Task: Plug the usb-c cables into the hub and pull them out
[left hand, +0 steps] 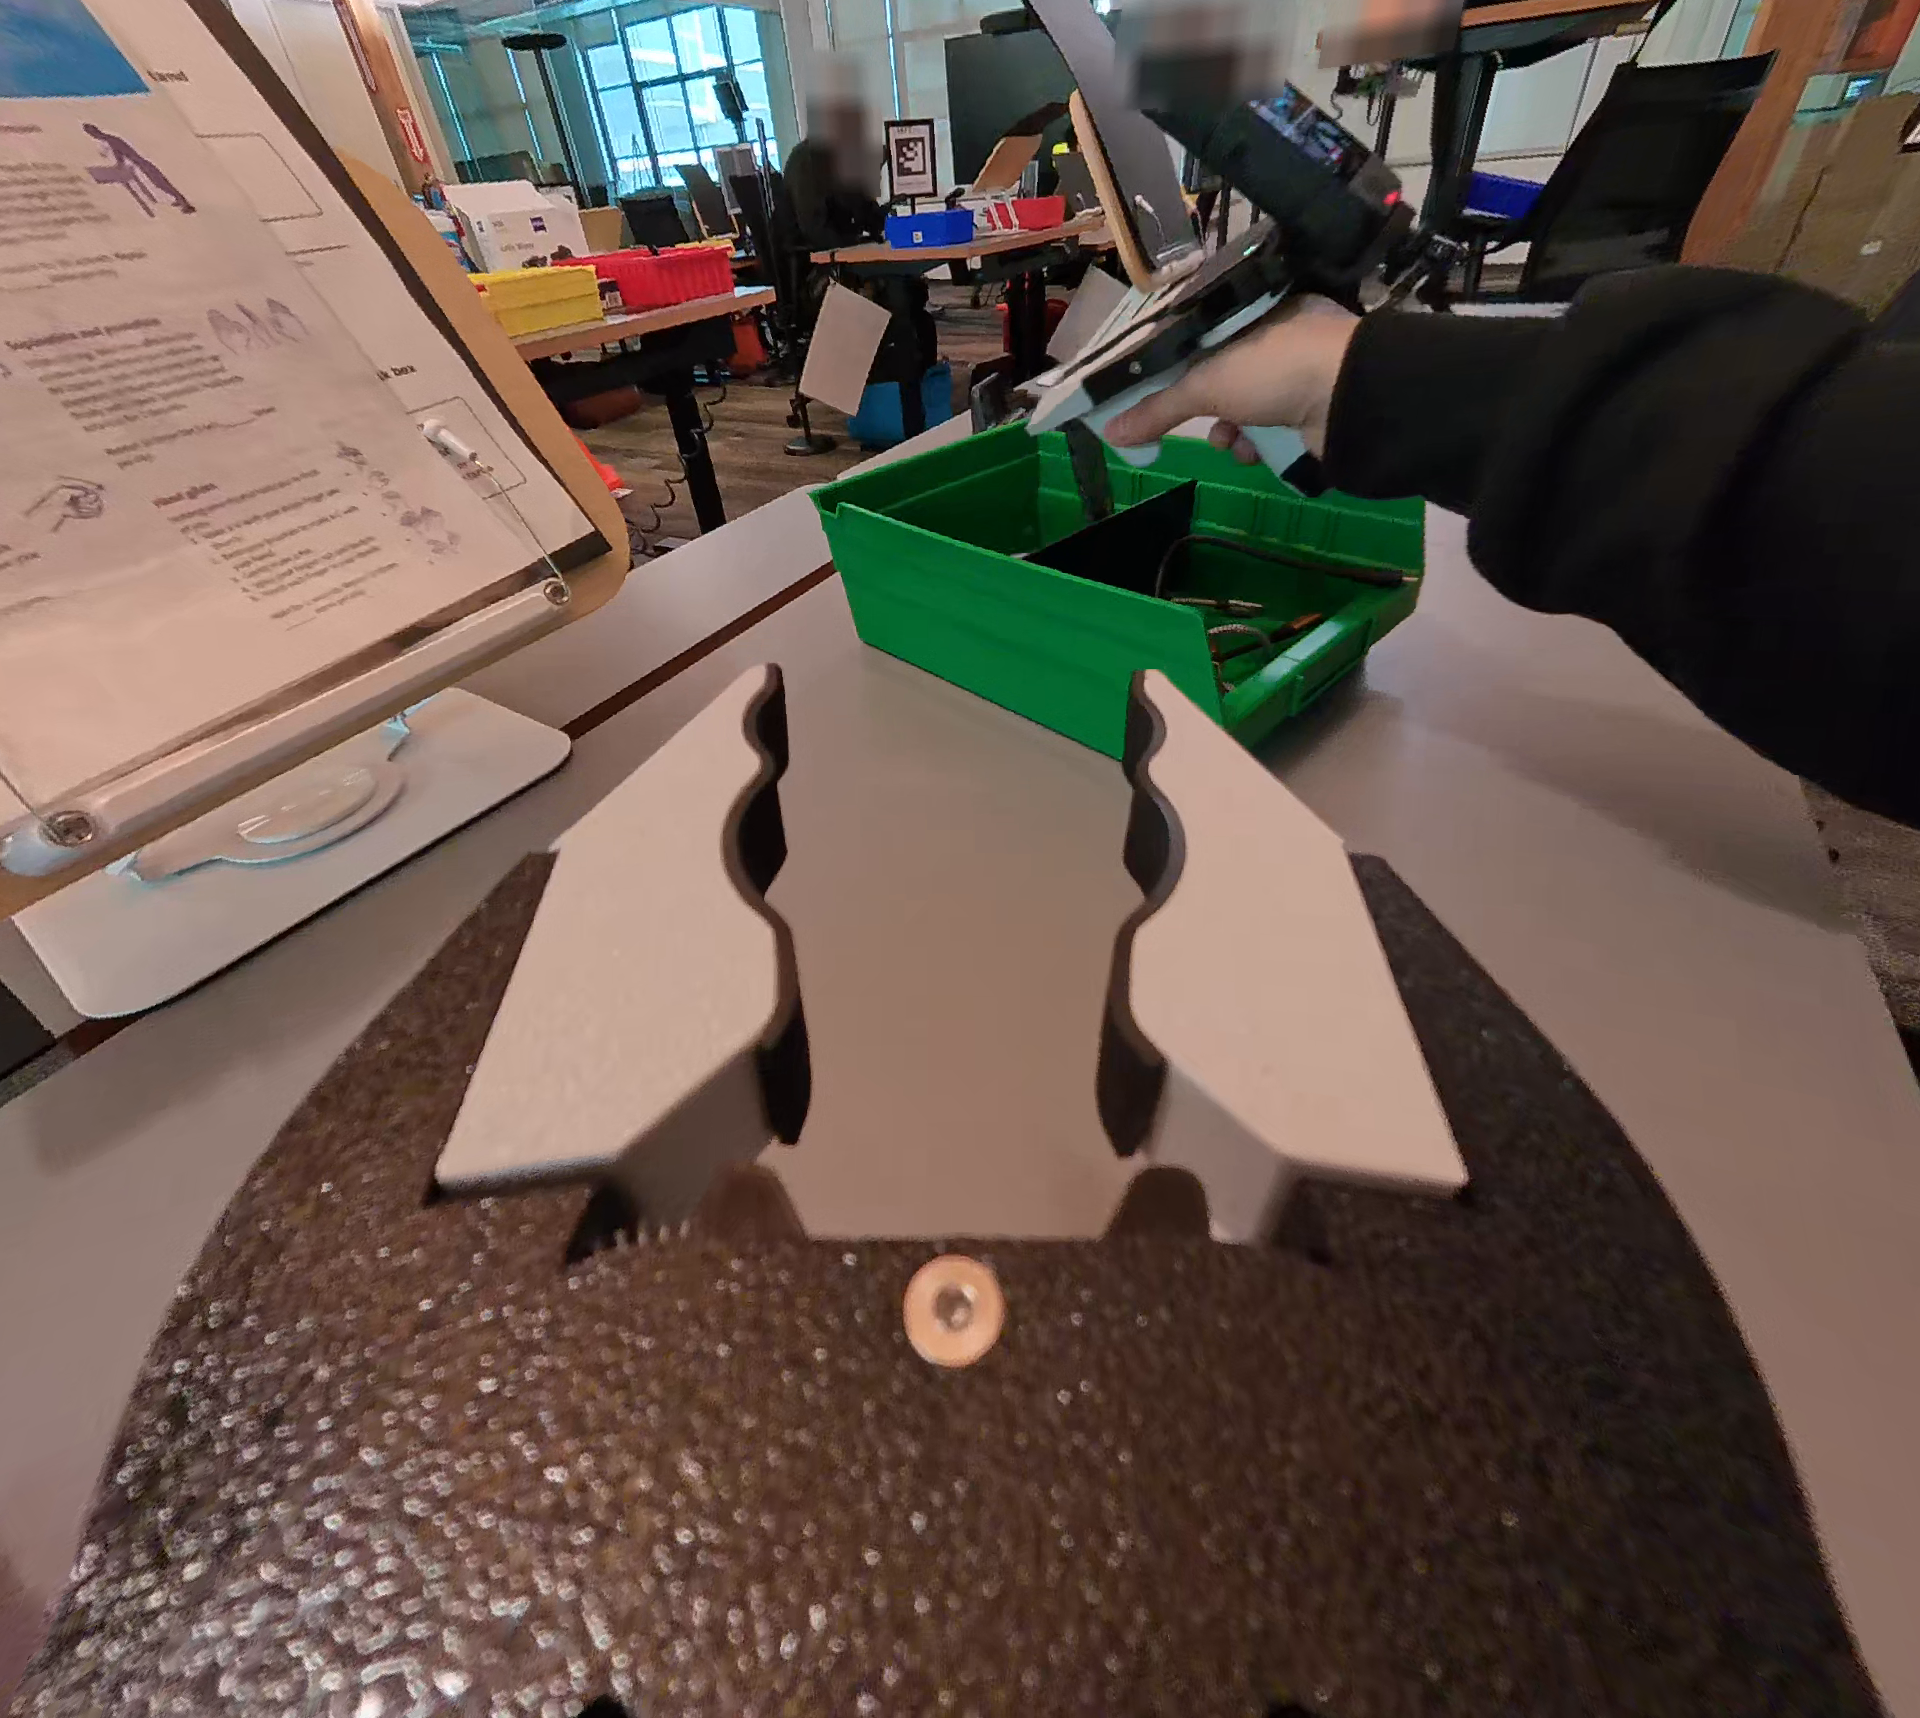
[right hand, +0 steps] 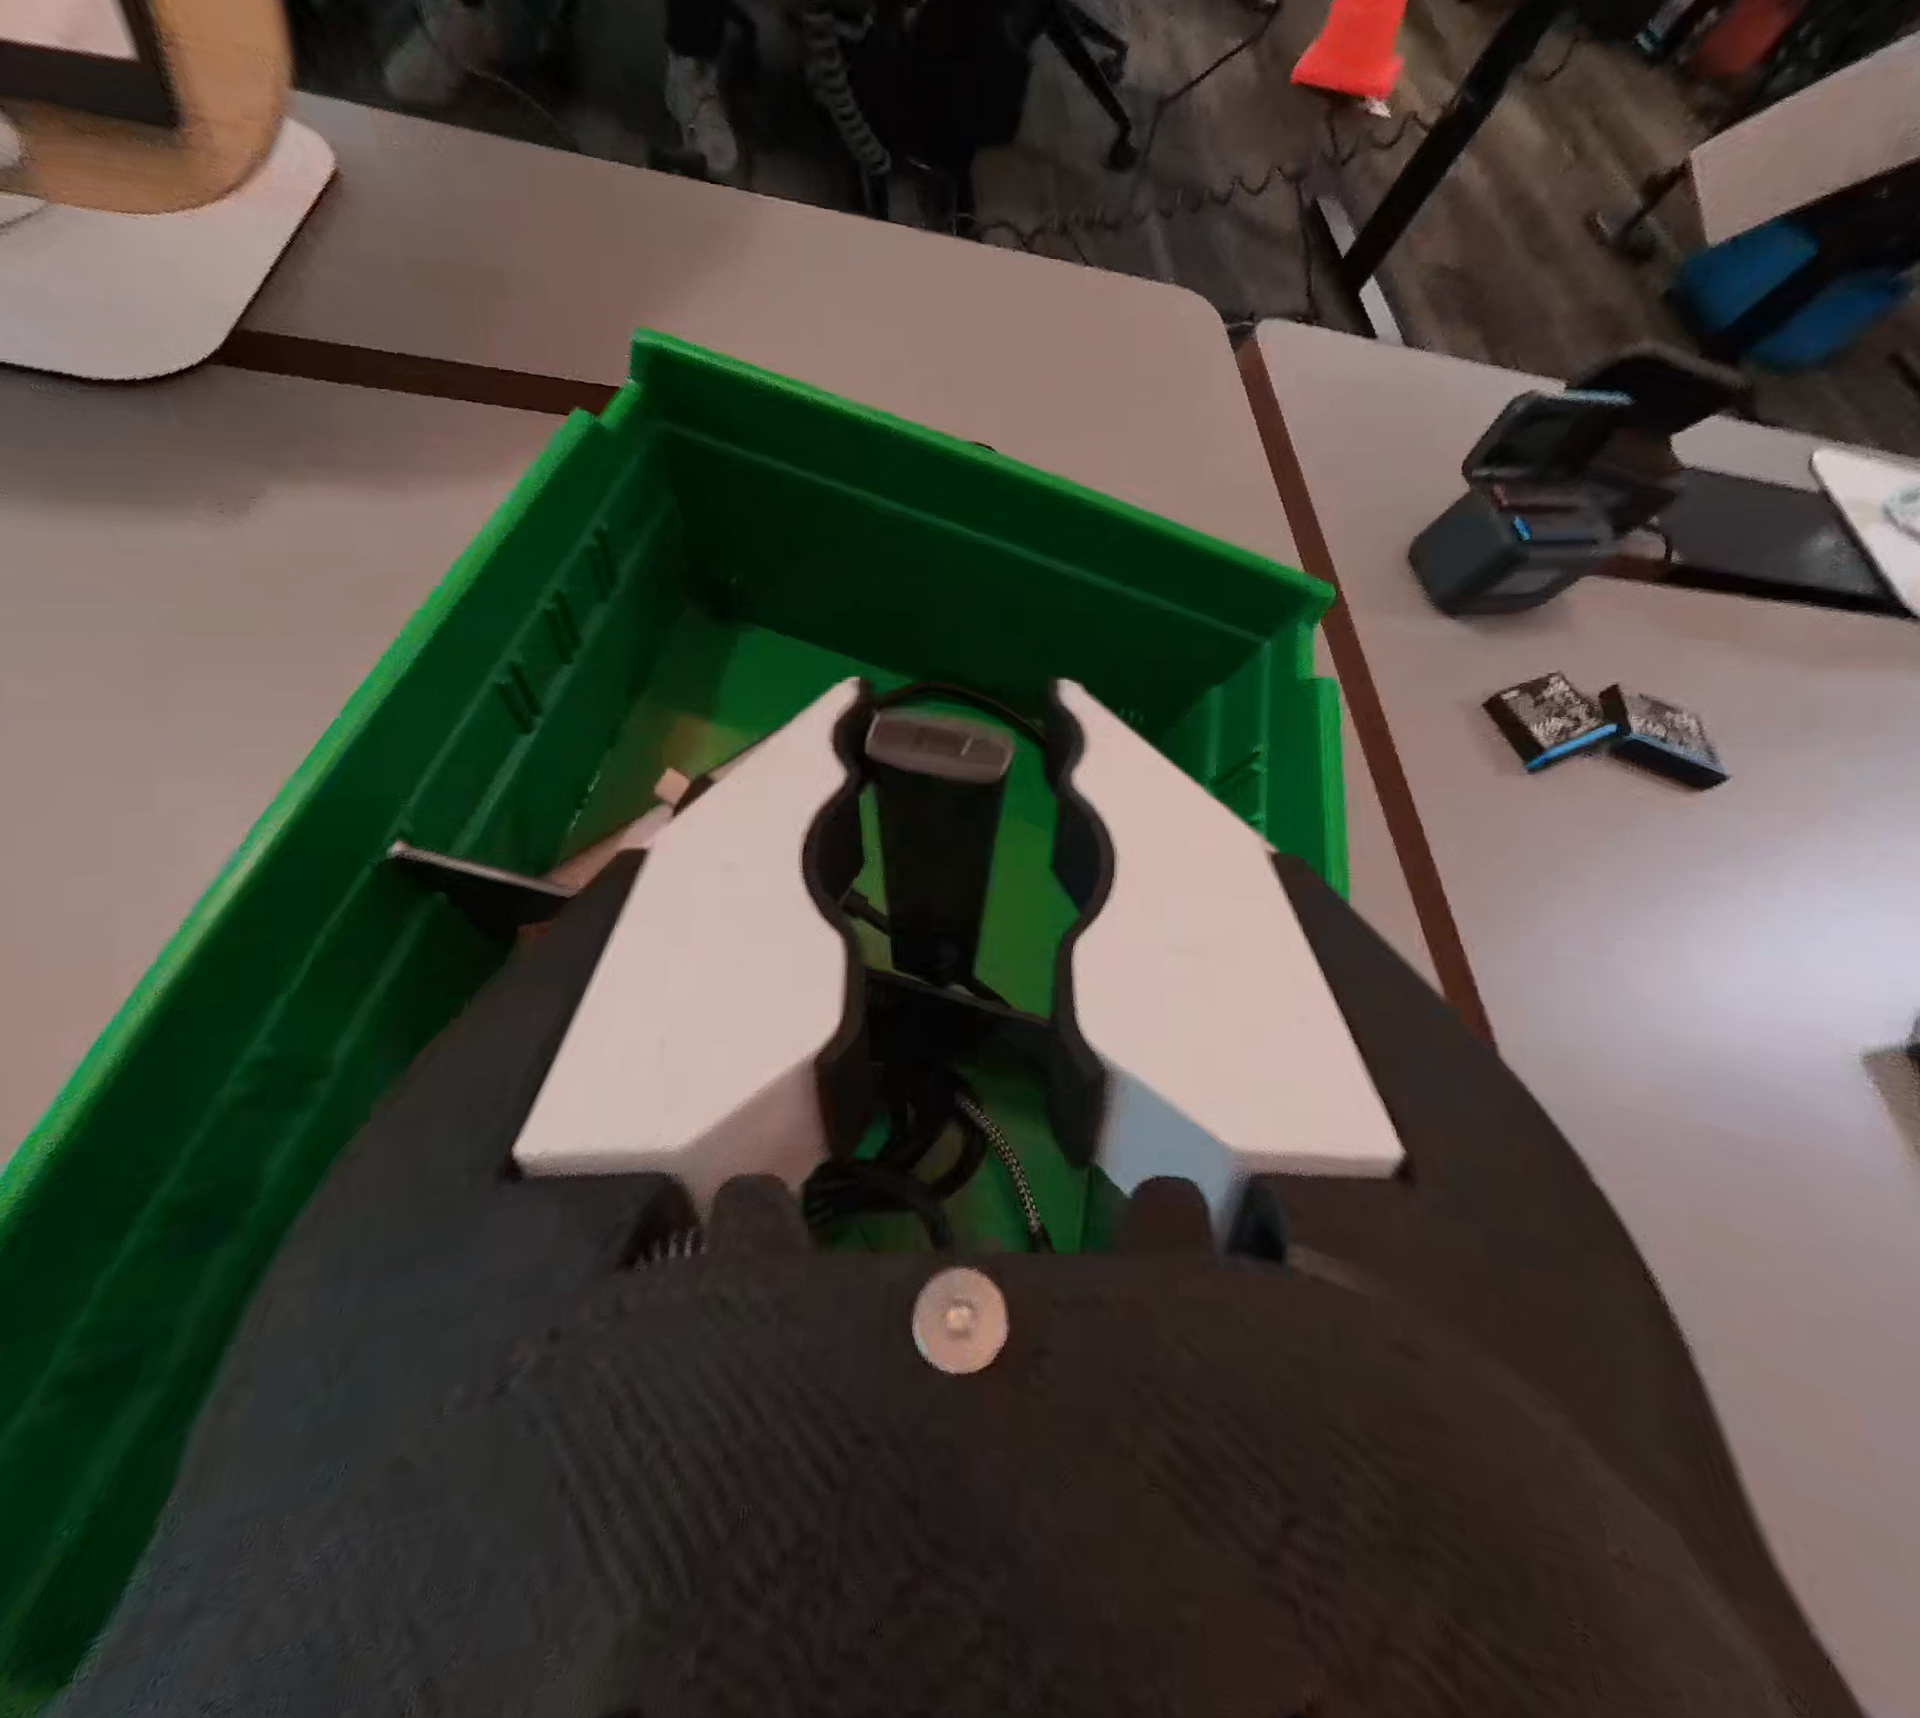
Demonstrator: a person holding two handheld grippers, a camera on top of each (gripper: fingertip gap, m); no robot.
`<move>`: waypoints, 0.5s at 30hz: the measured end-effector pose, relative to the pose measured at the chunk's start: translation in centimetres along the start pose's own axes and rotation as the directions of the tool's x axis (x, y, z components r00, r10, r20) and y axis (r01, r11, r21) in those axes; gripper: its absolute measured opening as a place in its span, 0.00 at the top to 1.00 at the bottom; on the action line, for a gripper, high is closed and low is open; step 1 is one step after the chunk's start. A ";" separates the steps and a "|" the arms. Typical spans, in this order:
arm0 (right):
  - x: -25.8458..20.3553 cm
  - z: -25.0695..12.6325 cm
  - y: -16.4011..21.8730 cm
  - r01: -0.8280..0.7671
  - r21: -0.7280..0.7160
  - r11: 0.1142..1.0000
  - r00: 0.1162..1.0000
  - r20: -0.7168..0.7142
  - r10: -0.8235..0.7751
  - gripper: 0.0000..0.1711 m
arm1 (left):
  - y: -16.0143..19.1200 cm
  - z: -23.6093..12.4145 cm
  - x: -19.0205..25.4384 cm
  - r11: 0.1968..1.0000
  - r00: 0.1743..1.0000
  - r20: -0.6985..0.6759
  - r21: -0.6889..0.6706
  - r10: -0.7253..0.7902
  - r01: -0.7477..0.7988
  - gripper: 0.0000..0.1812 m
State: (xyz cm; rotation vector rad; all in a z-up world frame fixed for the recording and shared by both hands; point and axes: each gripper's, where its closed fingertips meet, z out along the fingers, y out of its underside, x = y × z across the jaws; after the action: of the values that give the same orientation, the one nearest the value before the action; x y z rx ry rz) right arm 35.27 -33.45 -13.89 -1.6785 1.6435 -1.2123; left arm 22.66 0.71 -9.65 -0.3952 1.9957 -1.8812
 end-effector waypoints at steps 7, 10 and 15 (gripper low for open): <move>3.6 -2.5 -0.6 -0.141 0.151 0.979 0.990 0.016 0.140 0.65 | 0.5 0.2 0.4 0.999 1.000 -0.003 -0.047 -0.003 0.003 0.66; 4.4 -5.7 -0.8 -0.125 0.233 0.964 0.992 0.033 0.120 0.68 | 1.0 0.5 0.8 0.997 1.000 -0.011 -0.074 -0.005 0.004 0.66; 3.7 -10.9 3.0 -0.128 0.200 0.971 0.988 0.115 0.107 0.68 | 1.9 1.2 1.5 0.995 0.999 -0.035 -0.098 -0.023 0.019 0.66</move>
State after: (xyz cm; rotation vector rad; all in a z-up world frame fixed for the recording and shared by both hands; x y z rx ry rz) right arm 24.02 -34.92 -10.20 -1.4699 1.4775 -1.1747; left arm 21.98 -0.91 -11.67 -0.4134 2.1213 -1.8197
